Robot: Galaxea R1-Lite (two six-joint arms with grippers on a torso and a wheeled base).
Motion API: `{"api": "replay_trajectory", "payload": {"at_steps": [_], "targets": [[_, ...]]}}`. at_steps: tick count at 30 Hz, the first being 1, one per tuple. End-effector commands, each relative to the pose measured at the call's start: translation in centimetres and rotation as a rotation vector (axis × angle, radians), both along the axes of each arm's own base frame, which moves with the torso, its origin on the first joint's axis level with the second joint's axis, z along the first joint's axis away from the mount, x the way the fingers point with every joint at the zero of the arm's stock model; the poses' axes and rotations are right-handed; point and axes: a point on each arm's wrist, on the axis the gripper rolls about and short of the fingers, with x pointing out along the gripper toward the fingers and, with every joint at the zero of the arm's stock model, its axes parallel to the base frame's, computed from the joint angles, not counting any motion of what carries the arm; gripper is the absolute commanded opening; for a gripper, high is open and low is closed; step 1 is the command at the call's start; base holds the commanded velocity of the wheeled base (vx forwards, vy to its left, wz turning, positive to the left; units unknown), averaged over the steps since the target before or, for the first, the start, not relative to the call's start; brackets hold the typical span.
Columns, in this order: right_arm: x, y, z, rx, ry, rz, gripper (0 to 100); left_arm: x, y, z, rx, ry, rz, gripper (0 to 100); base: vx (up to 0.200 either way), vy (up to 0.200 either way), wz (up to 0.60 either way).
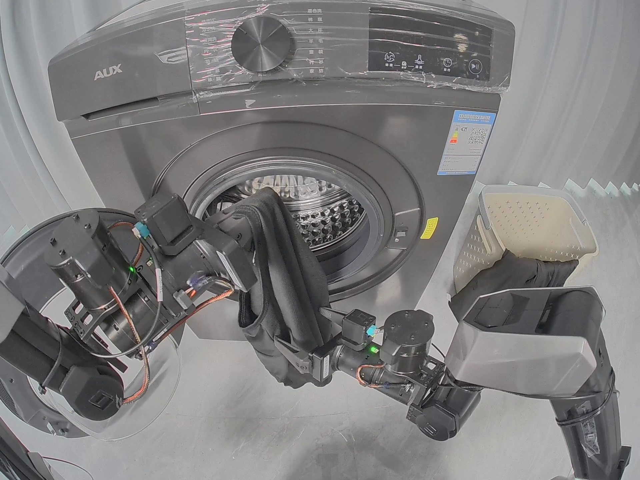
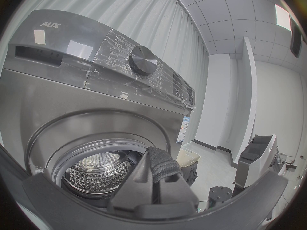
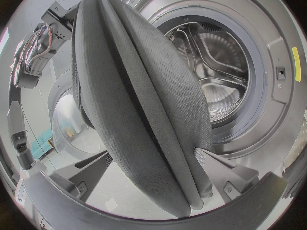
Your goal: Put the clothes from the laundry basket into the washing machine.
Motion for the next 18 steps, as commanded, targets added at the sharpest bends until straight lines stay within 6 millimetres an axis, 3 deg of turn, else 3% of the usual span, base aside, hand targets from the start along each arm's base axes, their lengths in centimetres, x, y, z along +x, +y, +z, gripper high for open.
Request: {"api": "replay_trajectory", "payload": {"at_steps": [1,9,15,16,18], "targets": [[0.4,0.4,-0.9,-0.008,0.008,0.000,100,0.0,0.0,0.0,-0.001,-0.002,-0.001,0,0.000,0.000,0.00],[2.5,1.3,-2.4,-0.012,-0.017,-0.028,100,-0.2,0.1,0.2,-0.005,-0.008,-0.001,0,0.000,0.000,0.00],[3.3,1.8,-1.9,0.013,-0.046,-0.054,100,-0.2,0.2,0.3,-0.009,-0.014,-0.003,0,0.000,0.000,0.00],[3.4,1.8,-1.9,0.016,-0.050,-0.054,0,-0.3,0.1,0.3,-0.009,-0.014,-0.004,0,0.000,0.000,0.00],[3.4,1.9,-1.8,0.018,-0.050,-0.053,0,-0.3,0.1,0.3,-0.008,-0.015,-0.004,0,0.000,0.000,0.00]]}}
